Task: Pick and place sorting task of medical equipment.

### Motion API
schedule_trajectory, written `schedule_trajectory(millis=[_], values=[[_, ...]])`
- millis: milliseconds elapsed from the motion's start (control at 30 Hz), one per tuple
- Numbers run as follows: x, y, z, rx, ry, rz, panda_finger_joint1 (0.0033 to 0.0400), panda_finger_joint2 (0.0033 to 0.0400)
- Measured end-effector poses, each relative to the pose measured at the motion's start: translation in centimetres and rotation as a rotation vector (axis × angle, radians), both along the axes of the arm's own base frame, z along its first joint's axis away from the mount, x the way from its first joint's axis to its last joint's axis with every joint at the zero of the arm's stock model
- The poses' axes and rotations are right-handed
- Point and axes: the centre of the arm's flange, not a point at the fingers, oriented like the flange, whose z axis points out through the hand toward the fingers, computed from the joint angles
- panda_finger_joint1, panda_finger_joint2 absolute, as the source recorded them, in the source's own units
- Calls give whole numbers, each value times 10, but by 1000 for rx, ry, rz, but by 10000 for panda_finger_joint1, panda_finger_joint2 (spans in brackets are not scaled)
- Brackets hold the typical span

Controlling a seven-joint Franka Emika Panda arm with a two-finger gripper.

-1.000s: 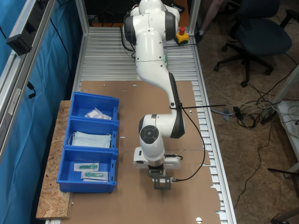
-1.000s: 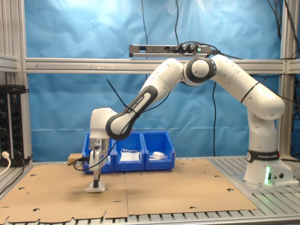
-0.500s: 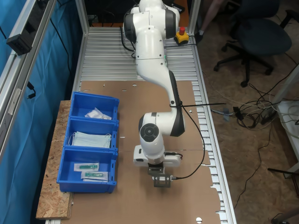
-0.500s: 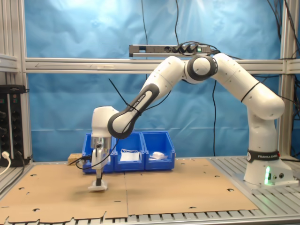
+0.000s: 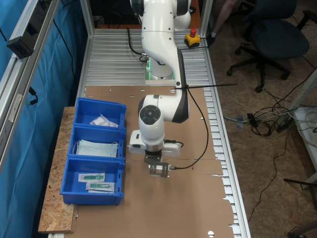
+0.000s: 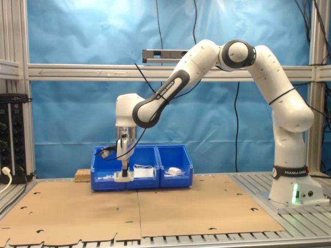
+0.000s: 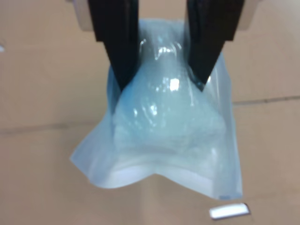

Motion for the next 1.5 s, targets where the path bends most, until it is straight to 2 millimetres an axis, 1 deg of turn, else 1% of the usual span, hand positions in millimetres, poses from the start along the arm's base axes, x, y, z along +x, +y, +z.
schedule_trajectory(millis=[167,200,300,400,500,633,733,833,1100,1133,1367,1500], values=[[-22,-25,44,-30,-24,-41,69,69],[-32,-36,61,-39,-32,-65,69,69],[-48,-51,84,-49,-42,-109,70,70],[-65,-67,104,-54,-45,-156,70,70],[-82,-83,119,-54,-44,-206,70,70],[-105,-104,132,-50,-33,-274,70,70],[-121,-121,136,-46,-19,-323,70,70],[-136,-137,135,-40,1,-373,70,70],[-174,-172,115,-21,72,-485,70,70],[-182,-178,110,-16,90,-510,70,70],[-208,-197,94,-1,141,-584,70,70],[-216,-206,91,3,152,-613,70,70]])
